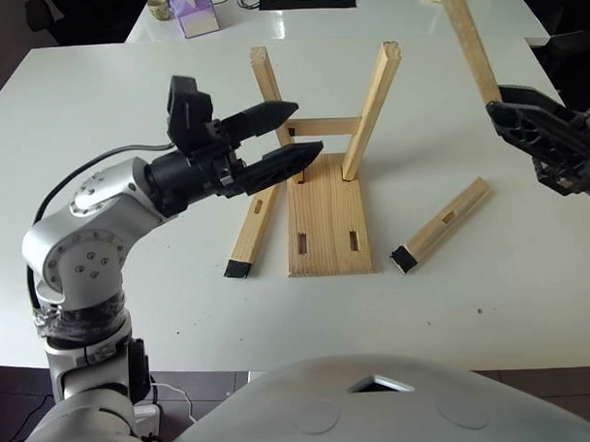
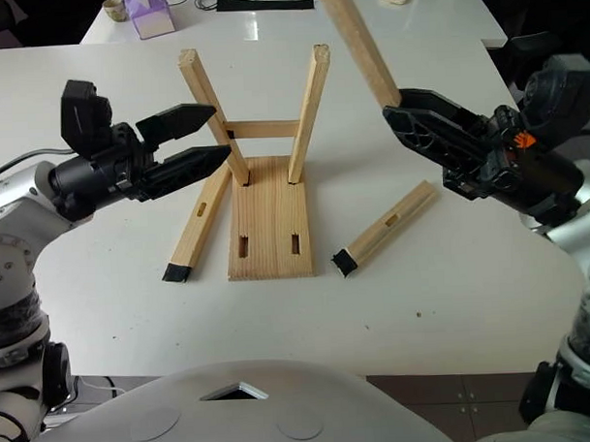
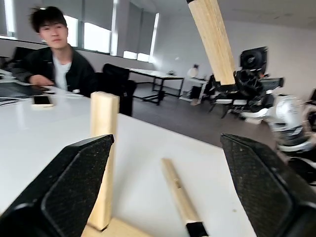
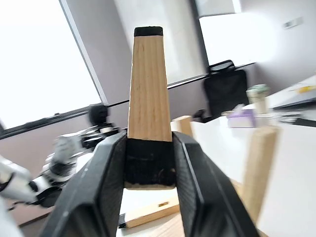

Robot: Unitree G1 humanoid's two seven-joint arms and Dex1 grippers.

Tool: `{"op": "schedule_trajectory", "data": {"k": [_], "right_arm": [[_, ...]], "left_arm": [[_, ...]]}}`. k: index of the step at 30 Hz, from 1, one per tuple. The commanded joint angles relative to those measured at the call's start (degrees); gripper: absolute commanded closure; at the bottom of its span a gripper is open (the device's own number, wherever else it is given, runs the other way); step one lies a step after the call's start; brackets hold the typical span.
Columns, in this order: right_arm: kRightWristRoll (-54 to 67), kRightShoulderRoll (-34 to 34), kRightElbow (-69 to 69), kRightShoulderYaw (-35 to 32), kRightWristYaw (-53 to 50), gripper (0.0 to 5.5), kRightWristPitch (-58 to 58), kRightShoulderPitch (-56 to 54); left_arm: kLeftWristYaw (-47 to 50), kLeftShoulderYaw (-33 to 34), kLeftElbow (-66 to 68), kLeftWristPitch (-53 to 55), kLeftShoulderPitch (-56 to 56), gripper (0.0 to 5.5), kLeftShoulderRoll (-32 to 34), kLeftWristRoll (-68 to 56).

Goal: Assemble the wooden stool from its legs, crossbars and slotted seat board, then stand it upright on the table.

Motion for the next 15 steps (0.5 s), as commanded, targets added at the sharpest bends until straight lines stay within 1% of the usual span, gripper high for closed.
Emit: {"op": "schedule_trajectory", "data": {"k": [1, 3, 5, 8, 11, 15], "right_arm": [[3.9, -1.8, 0.7, 4.3, 1.9, 4.18, 2.5, -4.9], [4.7, -0.4, 0.5, 6.8, 0.5, 4.18, 2.0, -7.5], [5.5, 0.8, -0.4, 8.8, -0.6, 4.18, 1.5, -8.9], [3.7, 2.9, -1.6, 11.4, -1.4, 4.18, 0.6, -9.6], [0.3, 4.7, -0.6, 14.0, -0.8, 4.18, -0.2, -10.1], [-2.2, 6.1, -1.1, 16.3, 0.2, 4.18, -0.9, -10.5]], "left_arm": [[3.3, -0.1, 4.1, 2.4, -8.7, 0.98, -2.1, -13.1], [3.6, -0.3, 5.8, 3.0, -10.8, 0.98, -2.4, -18.7], [4.4, -1.5, 6.4, 3.2, -12.3, 0.98, -2.9, -20.6], [5.4, -3.5, 7.7, 2.9, -14.2, 0.98, -3.4, -18.5], [4.8, -4.5, 6.8, 2.7, -14.4, 0.98, -3.1, -17.6], [2.6, -6.5, 5.0, 2.1, -13.7, 0.98, -2.6, -13.1]]}}
